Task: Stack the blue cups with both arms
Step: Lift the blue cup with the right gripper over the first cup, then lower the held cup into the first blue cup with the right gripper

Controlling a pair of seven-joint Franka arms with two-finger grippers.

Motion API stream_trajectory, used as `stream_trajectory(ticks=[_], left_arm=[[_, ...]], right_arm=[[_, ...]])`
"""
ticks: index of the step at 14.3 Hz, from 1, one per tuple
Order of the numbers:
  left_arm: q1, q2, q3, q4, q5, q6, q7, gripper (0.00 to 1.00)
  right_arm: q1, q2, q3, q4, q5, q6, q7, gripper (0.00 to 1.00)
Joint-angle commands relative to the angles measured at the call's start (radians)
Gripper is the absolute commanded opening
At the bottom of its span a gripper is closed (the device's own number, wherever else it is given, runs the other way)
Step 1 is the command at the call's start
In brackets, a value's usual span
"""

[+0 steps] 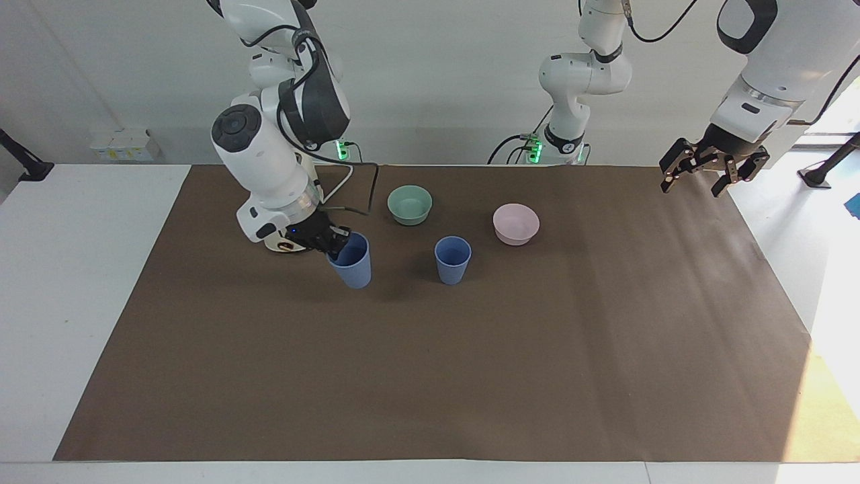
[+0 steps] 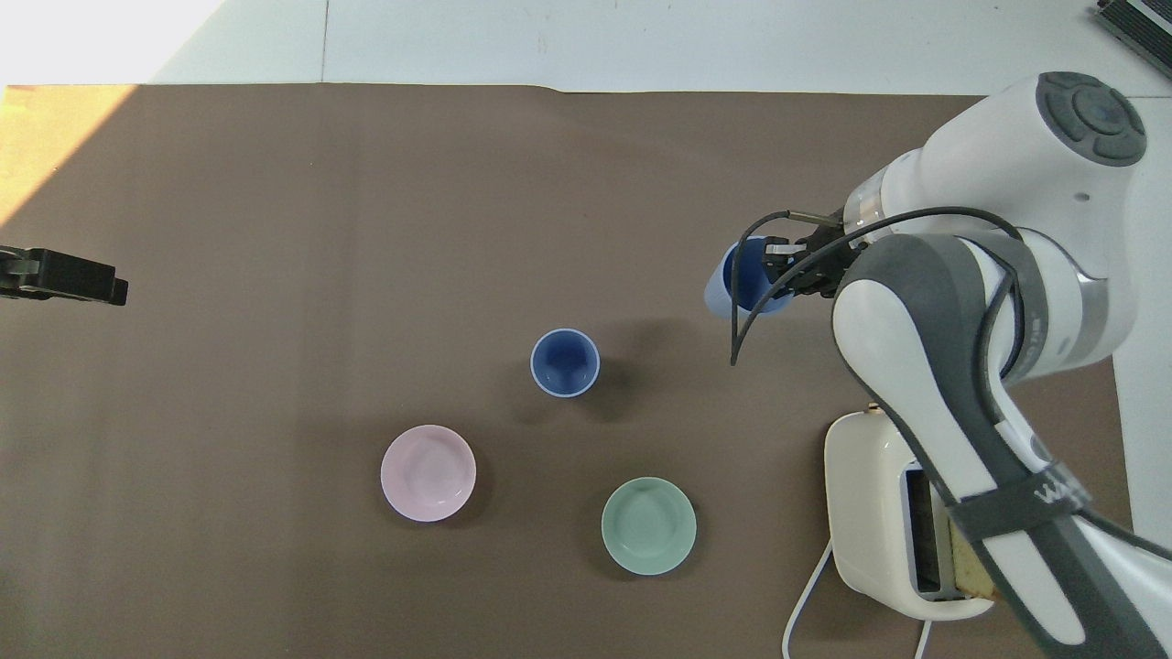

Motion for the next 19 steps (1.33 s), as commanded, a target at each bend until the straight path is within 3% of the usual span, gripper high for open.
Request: stream_trajectory(ticks=[1,3,7,13,19], left_arm=[[0.011,0.004,-0.012,0.018,0.014,-0.026,0.001,1.0],[0.012,0.005,-0.012,0.018,0.014,-0.024,0.0,1.0],[0.014,0.004,-0.012,0.018,0.014,-0.024,0.0,1.0],[0.014,0.005,-0.012,0.019,0.014,-0.02,0.0,1.0],[0.014,0.005,-0.012,0.018,0.014,-0.02,0.0,1.0]], right_arm=[[0.125,0.002,0.05,0.055,-0.002,-0.009,0.246,0.0],[0.201,0.008,0.053,0.105,-0.013,-0.009,0.325,0.0],[0.295,-0.002,0.051,0.101,-0.028,-0.002,0.332,0.0],[0.28,-0.01,0.051,0.037,-0.045,0.009,0.316,0.0],[0.281,0.01,0.053,-0.057,-0.074,0.098,0.283,0.0]])
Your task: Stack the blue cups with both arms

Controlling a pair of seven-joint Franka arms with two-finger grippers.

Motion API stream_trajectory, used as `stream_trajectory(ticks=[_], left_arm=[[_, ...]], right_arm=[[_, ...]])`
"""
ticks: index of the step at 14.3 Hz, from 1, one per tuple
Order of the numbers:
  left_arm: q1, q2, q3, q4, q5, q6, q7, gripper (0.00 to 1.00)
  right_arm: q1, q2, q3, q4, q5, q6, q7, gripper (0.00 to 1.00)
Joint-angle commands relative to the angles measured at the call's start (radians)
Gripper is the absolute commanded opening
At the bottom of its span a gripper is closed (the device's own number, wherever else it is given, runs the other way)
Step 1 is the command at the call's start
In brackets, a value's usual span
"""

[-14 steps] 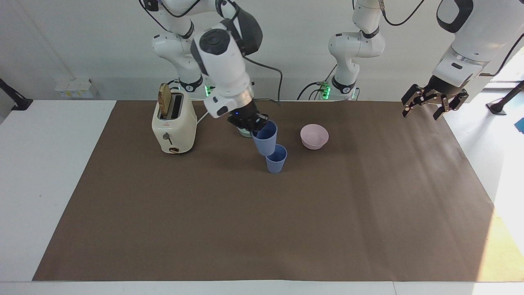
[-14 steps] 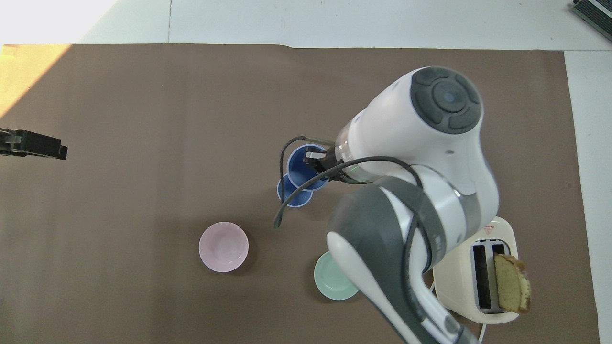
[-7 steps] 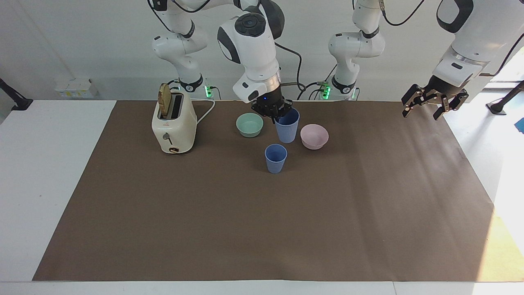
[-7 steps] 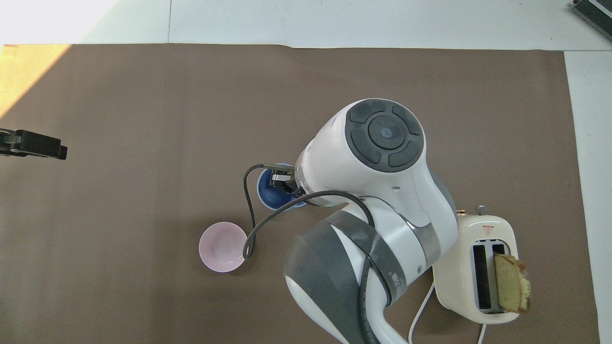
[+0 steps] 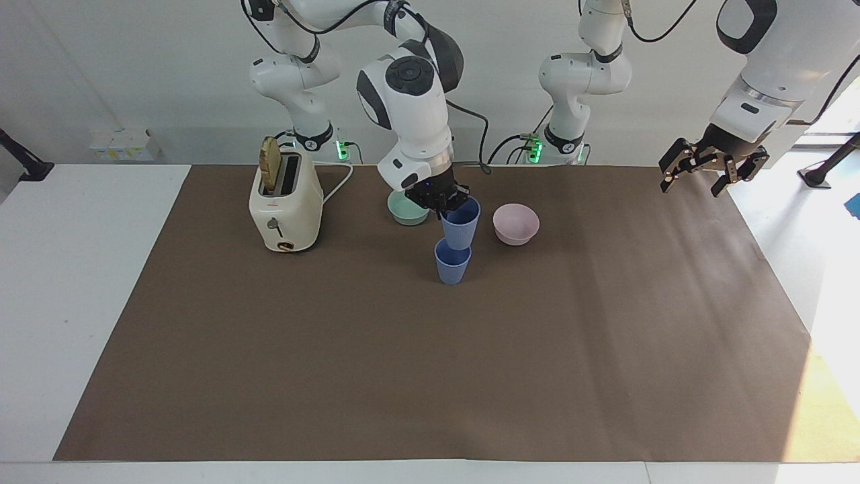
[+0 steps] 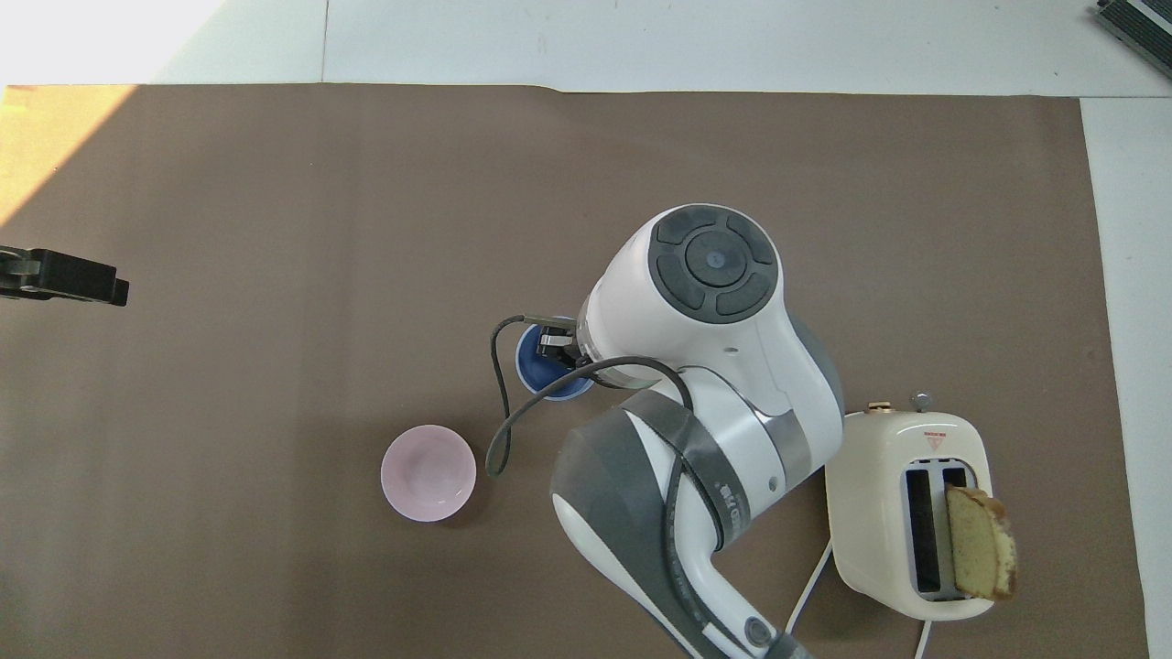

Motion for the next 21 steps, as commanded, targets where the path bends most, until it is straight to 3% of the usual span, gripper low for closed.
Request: stream_trajectory(ticks=[1,12,13,14,21], left_arm=[[0.013,0.005,-0.01,0.018,0.014,-0.019,0.001,1.0],[0.013,0.003,-0.01,0.016,0.012,-0.02,0.006,1.0],[0.015,0.003,-0.01,0.015,0.014,-0.02,0.006,1.0],[0.013,0.003,-0.01,0.016,0.012,-0.02,0.006,1.0],[0.013,0.001,-0.01,0.015,0.012,-0.022,0.004,1.0]], right_arm=[[-0.01,-0.011,0.008,-0.053,-0.013,0.027,-0.034,0.0],[-0.039,0.004,0.008,-0.102,-0.014,0.128,-0.065,0.0],[-0.039,0.013,0.008,-0.106,-0.013,0.145,-0.056,0.57],[-0.041,0.013,0.008,-0.109,-0.014,0.145,-0.062,1.0],[-0.044,0.001,0.003,-0.094,-0.017,0.124,-0.059,1.0]])
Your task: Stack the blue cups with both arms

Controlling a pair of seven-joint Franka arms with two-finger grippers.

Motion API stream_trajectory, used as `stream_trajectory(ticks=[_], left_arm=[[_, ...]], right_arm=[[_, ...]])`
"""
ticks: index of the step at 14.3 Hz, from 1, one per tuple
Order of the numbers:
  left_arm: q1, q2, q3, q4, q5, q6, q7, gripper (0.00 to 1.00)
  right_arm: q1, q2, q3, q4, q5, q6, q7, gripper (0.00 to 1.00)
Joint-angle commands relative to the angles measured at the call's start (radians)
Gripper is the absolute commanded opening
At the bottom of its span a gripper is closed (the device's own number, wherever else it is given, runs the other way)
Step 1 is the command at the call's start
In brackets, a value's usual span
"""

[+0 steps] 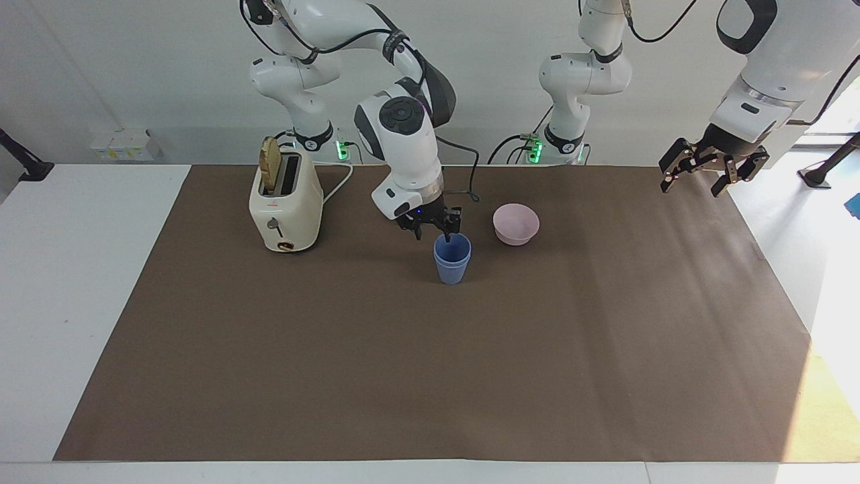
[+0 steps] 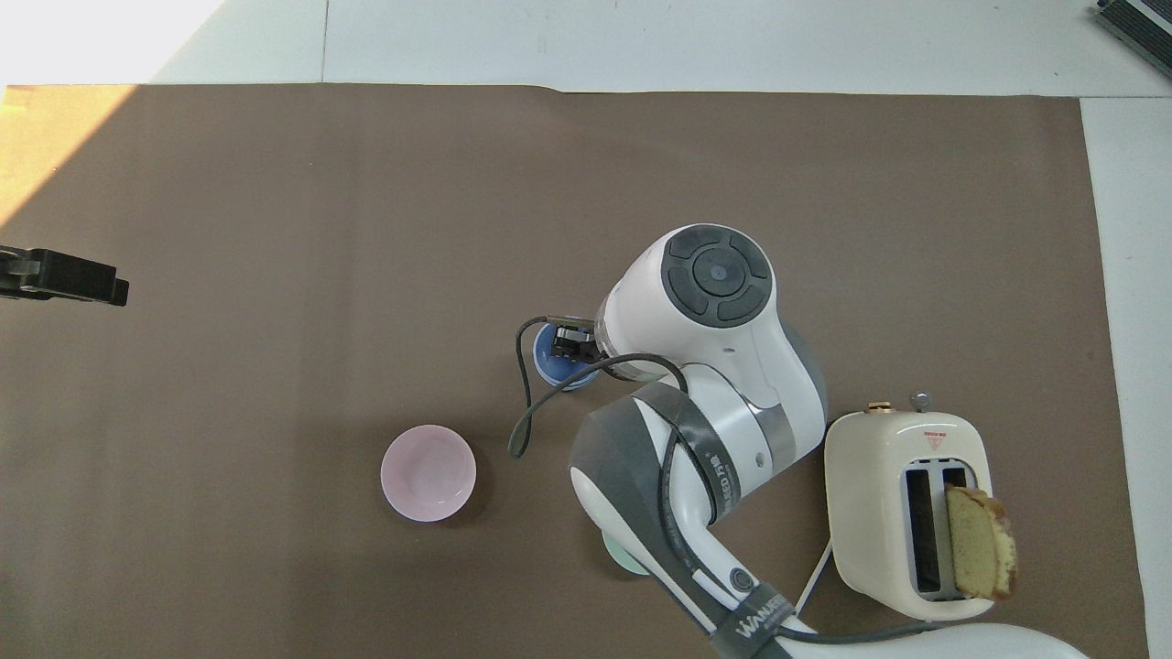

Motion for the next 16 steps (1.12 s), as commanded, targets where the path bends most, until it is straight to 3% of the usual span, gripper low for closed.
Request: stream_trajectory(ticks=[1,5,8,13,16], left_arm=[[0.013,0.001,-0.01,0.015,0.012,-0.022,0.004,1.0],[0.013,0.001,-0.01,0.013,0.012,-0.022,0.006,1.0],[0.013,0.001,-0.01,0.013,0.012,-0.023,0.006,1.0],[0.013,0.001,-0.01,0.013,0.012,-0.023,0.006,1.0],[0.012,0.001,-0.01,0.013,0.012,-0.023,0.006,1.0]], right_arm=[[-0.031,-0.033,-0.001,0.008,-0.014,-0.038,-0.025,1.0],[-0.128,-0.074,-0.003,0.136,-0.057,-0.228,-0.113,1.0],[-0.264,-0.116,-0.003,0.222,-0.053,-0.351,-0.26,1.0],[-0.421,-0.195,-0.008,0.281,-0.066,-0.548,-0.496,1.0],[-0.439,-0.261,-0.011,0.282,-0.152,-0.557,-0.587,1.0]])
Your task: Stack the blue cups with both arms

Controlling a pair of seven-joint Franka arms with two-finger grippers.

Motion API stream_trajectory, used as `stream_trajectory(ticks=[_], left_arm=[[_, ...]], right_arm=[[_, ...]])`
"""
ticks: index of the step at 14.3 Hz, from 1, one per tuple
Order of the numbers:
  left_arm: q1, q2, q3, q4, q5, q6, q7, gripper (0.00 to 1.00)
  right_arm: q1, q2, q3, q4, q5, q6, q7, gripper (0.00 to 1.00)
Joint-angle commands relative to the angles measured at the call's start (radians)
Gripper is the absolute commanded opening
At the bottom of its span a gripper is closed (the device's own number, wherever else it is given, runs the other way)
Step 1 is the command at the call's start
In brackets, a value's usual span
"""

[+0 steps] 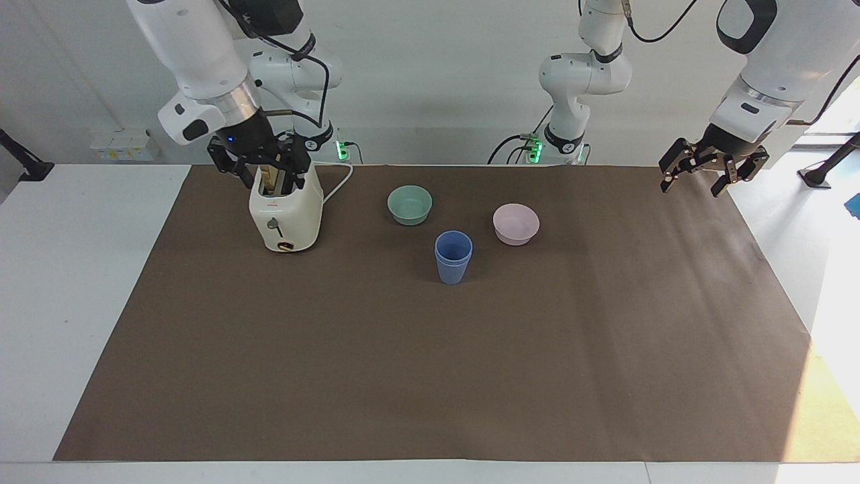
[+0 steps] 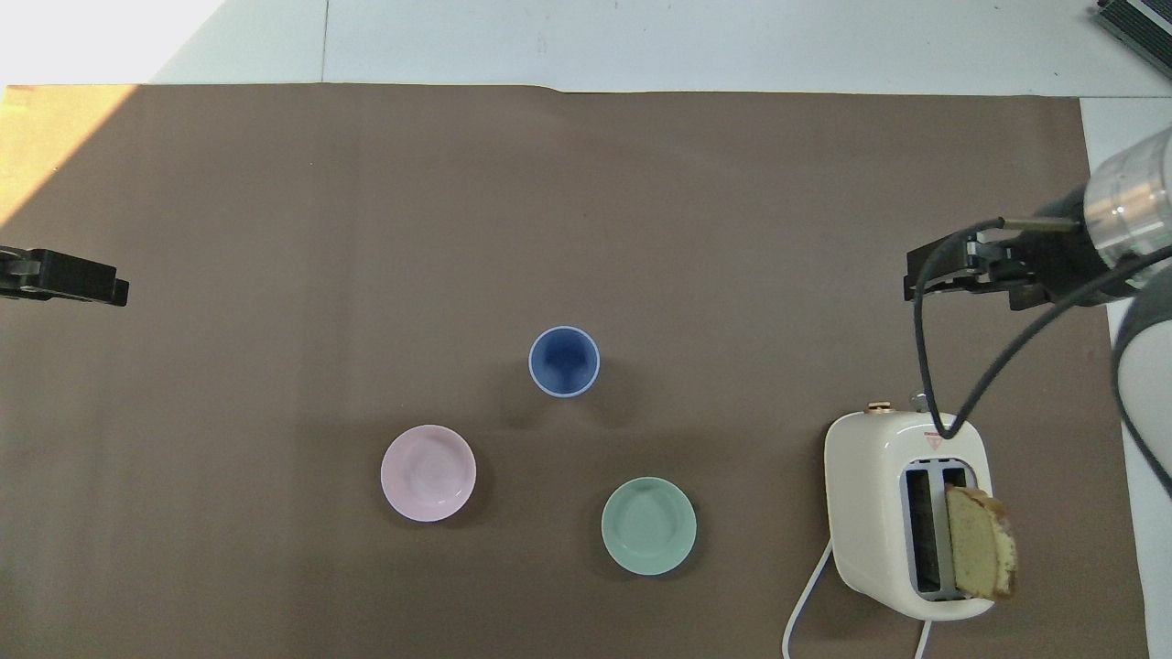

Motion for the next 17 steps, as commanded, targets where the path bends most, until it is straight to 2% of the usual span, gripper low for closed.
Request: stream_trajectory(ticks=[1,4,10,17], left_arm=[[0.012,0.001,-0.01,0.013,0.012,-0.023,0.006,1.0],[0.012,0.001,-0.01,0.013,0.012,-0.023,0.006,1.0],[0.012,0.001,-0.01,0.013,0.012,-0.024,0.006,1.0],[0.015,0.005,-0.01,0.019,0.014,-0.012,-0.005,1.0]], right_arm=[[-0.008,-0.054,-0.004,-0.016,-0.058,-0.012,-0.088,1.0],[-0.028,-0.111,-0.018,-0.175,-0.042,0.064,-0.13,1.0],[0.005,-0.112,-0.008,-0.178,0.016,0.092,-0.072,1.0],[-0.009,-0.115,-0.012,-0.186,-0.005,0.091,-0.107,1.0]])
